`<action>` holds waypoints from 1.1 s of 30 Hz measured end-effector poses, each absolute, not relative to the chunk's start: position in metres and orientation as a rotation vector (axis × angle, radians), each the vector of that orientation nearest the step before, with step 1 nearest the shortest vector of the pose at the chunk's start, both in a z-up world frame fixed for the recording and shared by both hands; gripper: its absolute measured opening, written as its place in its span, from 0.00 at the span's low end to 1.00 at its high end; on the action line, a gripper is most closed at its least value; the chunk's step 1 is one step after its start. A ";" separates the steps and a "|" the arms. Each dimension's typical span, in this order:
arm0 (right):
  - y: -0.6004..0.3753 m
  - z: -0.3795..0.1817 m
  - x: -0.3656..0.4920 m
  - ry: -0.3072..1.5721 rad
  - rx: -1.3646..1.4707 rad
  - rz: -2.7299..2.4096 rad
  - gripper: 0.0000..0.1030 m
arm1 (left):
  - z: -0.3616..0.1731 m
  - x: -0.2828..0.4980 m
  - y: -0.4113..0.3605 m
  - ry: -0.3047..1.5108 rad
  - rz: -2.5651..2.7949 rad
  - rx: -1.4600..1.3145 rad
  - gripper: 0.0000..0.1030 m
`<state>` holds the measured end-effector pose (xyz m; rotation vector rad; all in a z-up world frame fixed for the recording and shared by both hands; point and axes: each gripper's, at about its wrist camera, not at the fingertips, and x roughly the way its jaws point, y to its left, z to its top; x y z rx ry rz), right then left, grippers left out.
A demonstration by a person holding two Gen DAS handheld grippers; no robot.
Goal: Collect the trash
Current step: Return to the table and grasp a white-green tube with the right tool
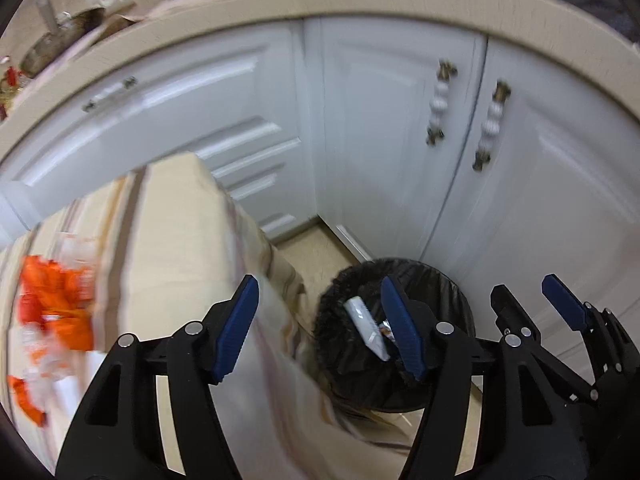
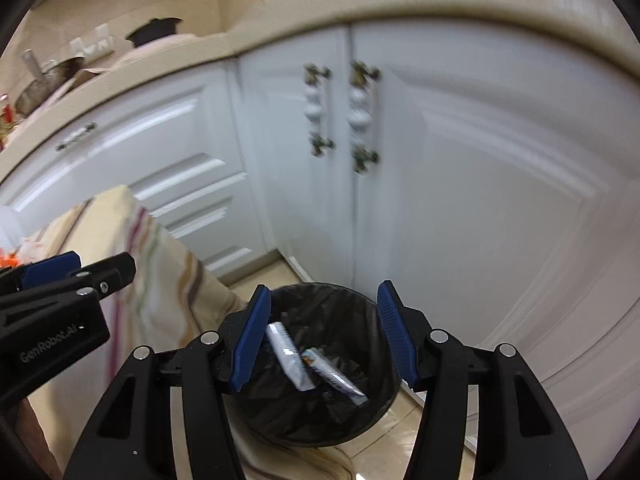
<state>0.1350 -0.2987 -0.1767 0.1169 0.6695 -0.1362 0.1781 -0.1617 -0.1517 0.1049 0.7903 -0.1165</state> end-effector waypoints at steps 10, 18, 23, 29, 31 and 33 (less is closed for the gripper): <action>-0.210 -0.134 0.099 0.631 0.096 0.073 0.53 | -0.112 0.111 -0.046 0.758 0.039 0.071 0.61; -0.128 -0.129 0.073 0.634 0.028 0.255 0.53 | -0.111 0.063 0.048 0.769 0.207 0.026 0.61; -0.087 -0.140 0.062 0.668 -0.021 0.337 0.53 | -0.120 0.044 0.094 0.795 0.289 -0.008 0.61; -0.062 -0.155 0.067 0.730 -0.066 0.380 0.53 | -0.134 0.031 0.130 0.827 0.350 -0.058 0.61; -0.057 -0.160 0.070 0.753 -0.068 0.383 0.53 | -0.137 0.030 0.137 0.835 0.356 -0.072 0.61; -0.054 -0.164 0.074 0.781 -0.065 0.391 0.51 | -0.140 0.030 0.141 0.837 0.355 -0.079 0.61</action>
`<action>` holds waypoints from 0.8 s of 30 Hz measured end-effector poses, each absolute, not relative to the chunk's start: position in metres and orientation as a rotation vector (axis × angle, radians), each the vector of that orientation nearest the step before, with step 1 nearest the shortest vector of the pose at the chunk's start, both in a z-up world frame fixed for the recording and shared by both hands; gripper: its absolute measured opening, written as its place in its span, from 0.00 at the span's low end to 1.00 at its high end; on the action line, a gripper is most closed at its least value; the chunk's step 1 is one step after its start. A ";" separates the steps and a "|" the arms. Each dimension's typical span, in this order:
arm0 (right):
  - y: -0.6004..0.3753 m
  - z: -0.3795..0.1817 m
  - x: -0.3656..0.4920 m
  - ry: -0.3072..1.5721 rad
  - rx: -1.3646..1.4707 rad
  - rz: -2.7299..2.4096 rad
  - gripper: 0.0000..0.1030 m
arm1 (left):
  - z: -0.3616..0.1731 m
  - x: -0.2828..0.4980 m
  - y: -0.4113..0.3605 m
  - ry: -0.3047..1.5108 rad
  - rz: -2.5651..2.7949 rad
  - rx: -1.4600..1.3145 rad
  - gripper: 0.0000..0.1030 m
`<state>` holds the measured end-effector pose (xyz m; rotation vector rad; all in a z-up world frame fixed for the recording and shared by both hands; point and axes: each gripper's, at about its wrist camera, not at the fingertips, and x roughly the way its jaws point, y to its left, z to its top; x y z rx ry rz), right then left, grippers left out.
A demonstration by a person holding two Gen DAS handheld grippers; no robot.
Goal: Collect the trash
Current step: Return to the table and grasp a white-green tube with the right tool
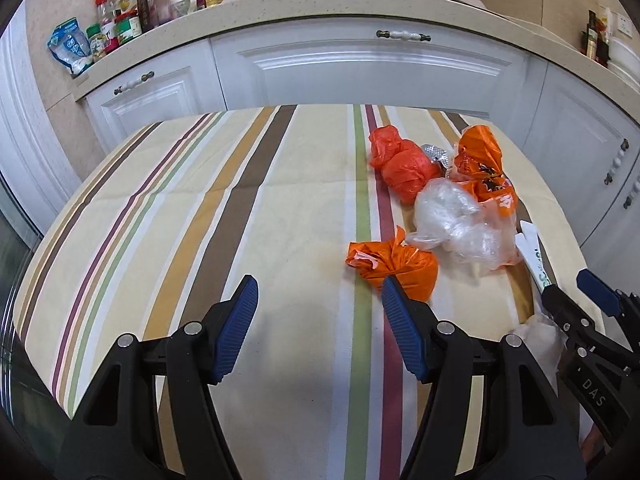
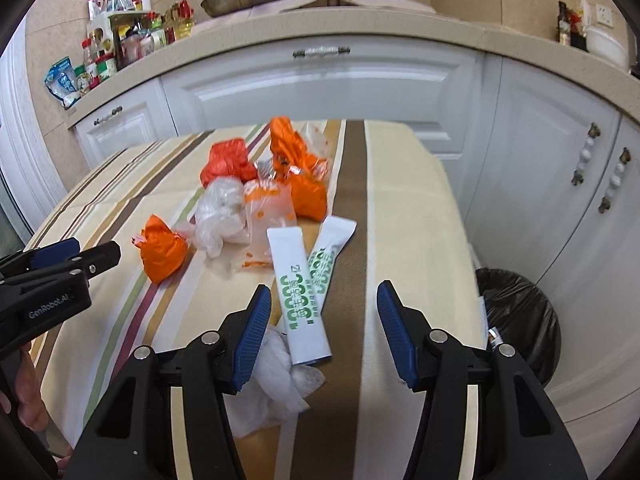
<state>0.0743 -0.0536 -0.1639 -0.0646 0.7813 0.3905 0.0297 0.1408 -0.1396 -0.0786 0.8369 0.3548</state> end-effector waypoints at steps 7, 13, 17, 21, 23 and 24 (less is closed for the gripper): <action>-0.049 -0.169 0.079 0.834 -0.067 0.414 0.31 | -0.145 0.036 0.141 0.844 0.343 -0.088 0.61; -0.045 -0.168 0.077 0.829 -0.084 0.429 0.21 | -0.149 0.039 0.137 0.857 0.338 -0.090 0.61; -0.049 -0.164 0.075 0.807 -0.083 0.423 0.20 | -0.149 0.039 0.129 0.855 0.326 -0.079 0.61; -0.057 -0.158 0.073 0.788 -0.067 0.418 0.20 | -0.146 0.039 0.118 0.849 0.304 -0.071 0.61; -0.062 -0.154 0.071 0.777 -0.059 0.411 0.20 | -0.145 0.039 0.111 0.846 0.291 -0.062 0.61; -0.066 -0.153 0.071 0.771 -0.055 0.406 0.20 | -0.145 0.039 0.107 0.844 0.281 -0.059 0.61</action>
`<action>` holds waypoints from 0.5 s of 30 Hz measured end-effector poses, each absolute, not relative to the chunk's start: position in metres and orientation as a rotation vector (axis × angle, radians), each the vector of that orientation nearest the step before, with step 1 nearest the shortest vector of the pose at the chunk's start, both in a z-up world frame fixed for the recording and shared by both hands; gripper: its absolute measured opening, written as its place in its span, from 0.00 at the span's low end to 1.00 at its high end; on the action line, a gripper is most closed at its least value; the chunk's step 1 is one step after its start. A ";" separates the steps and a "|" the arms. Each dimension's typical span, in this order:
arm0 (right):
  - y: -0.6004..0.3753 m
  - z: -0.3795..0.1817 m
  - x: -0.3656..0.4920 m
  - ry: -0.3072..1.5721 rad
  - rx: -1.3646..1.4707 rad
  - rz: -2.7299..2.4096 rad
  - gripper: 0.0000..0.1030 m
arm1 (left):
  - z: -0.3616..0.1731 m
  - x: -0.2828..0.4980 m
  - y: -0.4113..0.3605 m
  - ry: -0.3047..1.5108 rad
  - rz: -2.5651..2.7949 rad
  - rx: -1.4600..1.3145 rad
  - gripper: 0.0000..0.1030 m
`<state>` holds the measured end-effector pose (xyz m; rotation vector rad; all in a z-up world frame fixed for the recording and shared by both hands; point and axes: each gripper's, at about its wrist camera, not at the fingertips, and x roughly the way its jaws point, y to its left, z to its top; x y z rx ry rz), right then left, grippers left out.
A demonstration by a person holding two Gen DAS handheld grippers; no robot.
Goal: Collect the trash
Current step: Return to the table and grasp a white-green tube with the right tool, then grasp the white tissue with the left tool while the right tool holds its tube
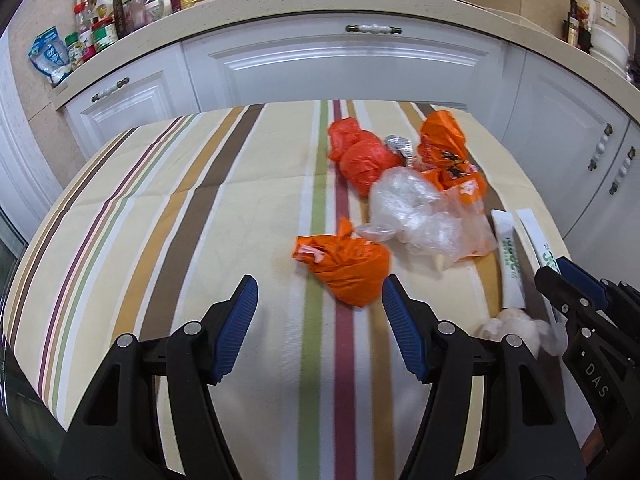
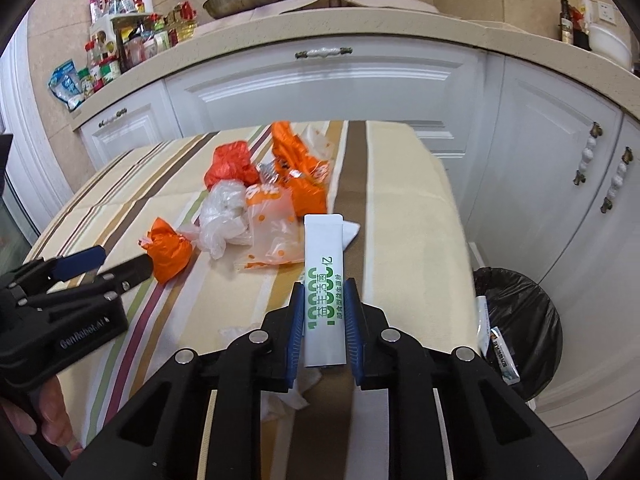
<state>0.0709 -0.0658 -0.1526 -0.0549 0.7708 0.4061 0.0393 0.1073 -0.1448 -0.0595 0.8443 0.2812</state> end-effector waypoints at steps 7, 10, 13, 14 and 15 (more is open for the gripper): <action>-0.097 -0.145 0.067 0.740 -0.019 0.352 0.20 | -0.140 0.039 0.075 0.832 0.220 -0.047 0.61; -0.115 -0.144 0.066 0.730 0.006 0.326 0.20 | -0.140 0.039 0.058 0.831 0.199 -0.038 0.62; -0.135 -0.144 0.064 0.725 0.031 0.301 0.20 | -0.141 0.040 0.042 0.840 0.181 -0.031 0.69; -0.140 -0.145 0.064 0.722 0.036 0.293 0.20 | -0.142 0.040 0.037 0.845 0.174 -0.032 0.71; -0.144 -0.145 0.063 0.719 0.039 0.286 0.20 | -0.143 0.040 0.031 0.848 0.169 -0.030 0.71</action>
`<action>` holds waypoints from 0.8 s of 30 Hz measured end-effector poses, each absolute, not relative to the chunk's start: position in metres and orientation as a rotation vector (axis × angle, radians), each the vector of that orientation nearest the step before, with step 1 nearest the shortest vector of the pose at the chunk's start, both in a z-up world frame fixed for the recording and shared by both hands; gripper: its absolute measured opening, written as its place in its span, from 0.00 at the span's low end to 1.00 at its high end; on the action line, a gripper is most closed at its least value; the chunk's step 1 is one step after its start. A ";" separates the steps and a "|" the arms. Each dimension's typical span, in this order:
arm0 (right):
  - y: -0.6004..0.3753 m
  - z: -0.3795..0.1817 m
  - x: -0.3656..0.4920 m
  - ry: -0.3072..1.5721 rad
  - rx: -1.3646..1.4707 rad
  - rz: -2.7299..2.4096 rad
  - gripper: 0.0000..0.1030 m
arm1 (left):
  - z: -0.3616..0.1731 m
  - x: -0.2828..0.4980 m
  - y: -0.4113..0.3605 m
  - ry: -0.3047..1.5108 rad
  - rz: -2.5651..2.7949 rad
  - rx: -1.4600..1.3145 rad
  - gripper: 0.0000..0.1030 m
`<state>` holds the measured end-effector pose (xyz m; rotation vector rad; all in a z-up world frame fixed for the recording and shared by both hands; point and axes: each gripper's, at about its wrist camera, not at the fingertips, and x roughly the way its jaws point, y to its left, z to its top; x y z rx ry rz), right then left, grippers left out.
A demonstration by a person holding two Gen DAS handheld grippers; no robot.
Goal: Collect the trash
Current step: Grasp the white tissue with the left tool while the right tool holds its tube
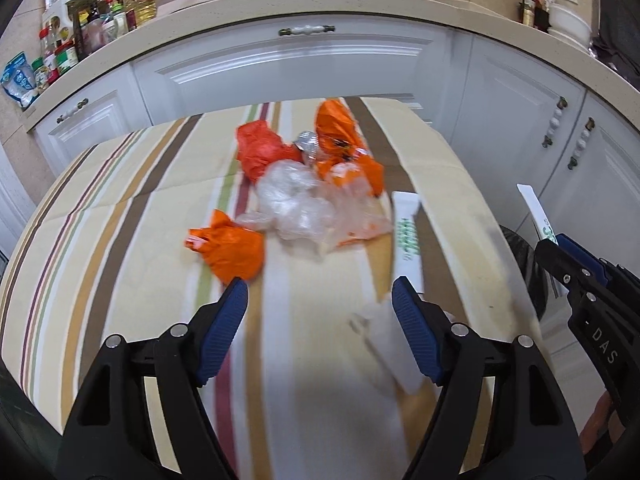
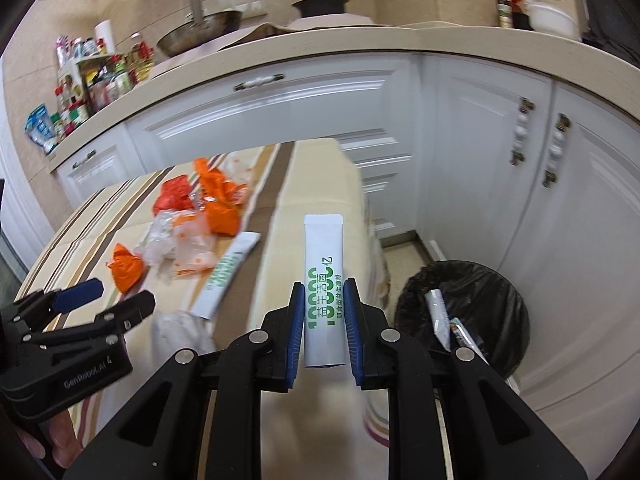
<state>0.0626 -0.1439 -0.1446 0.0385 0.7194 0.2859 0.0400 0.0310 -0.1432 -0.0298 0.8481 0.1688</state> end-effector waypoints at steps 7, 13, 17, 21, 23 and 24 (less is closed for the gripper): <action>-0.174 -0.144 0.056 0.692 0.044 0.234 0.20 | -0.153 0.041 0.001 0.840 0.171 0.013 0.71; -0.192 -0.148 0.055 0.691 0.075 0.217 0.20 | -0.154 0.040 -0.012 0.843 0.159 0.042 0.70; -0.197 -0.150 0.056 0.691 0.085 0.219 0.20 | -0.159 0.037 -0.016 0.849 0.153 0.060 0.50; -0.198 -0.151 0.054 0.691 0.085 0.221 0.20 | -0.158 0.031 -0.021 0.826 0.139 0.098 0.25; -0.199 -0.152 0.053 0.691 0.084 0.221 0.20 | -0.158 0.030 -0.022 0.824 0.125 0.099 0.16; -0.198 -0.152 0.054 0.691 0.085 0.221 0.20 | -0.158 0.029 -0.022 0.822 0.125 0.099 0.16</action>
